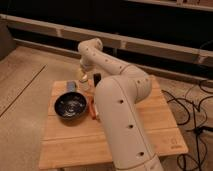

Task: Place the ceramic cup over the eraser

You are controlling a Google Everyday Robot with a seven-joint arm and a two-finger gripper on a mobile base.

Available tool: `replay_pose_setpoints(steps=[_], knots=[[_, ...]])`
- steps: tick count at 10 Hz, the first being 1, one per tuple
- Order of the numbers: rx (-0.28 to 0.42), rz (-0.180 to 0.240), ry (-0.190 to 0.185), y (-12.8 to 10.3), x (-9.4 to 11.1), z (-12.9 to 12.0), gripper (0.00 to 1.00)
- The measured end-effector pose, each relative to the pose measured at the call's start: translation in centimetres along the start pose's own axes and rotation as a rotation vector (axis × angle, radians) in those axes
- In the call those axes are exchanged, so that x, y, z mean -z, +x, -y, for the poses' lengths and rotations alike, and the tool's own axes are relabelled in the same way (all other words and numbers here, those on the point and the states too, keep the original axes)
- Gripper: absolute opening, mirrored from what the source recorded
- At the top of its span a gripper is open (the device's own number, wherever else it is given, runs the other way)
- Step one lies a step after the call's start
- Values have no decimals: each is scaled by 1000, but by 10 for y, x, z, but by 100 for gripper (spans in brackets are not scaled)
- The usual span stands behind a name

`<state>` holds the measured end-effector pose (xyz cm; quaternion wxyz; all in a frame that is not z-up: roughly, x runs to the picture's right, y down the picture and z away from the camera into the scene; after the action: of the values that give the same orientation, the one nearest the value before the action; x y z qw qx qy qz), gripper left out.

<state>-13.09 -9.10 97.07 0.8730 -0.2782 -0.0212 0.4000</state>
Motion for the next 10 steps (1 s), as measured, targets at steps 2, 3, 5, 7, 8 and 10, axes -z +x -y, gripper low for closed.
replay_pose_setpoints(steps=[2,3,5,7,8,10], knots=[[18,1,-32,-5,-8,-3,65],[29,-2,-62,-7,-16,-7,65],[49,-14,-112,-9,-29,-21,65],[73,-39,-153,-5,-38,-29,48],[77,-45,-155,-5,-36,-28,39],[84,-60,-129,-5,-26,-18,18]])
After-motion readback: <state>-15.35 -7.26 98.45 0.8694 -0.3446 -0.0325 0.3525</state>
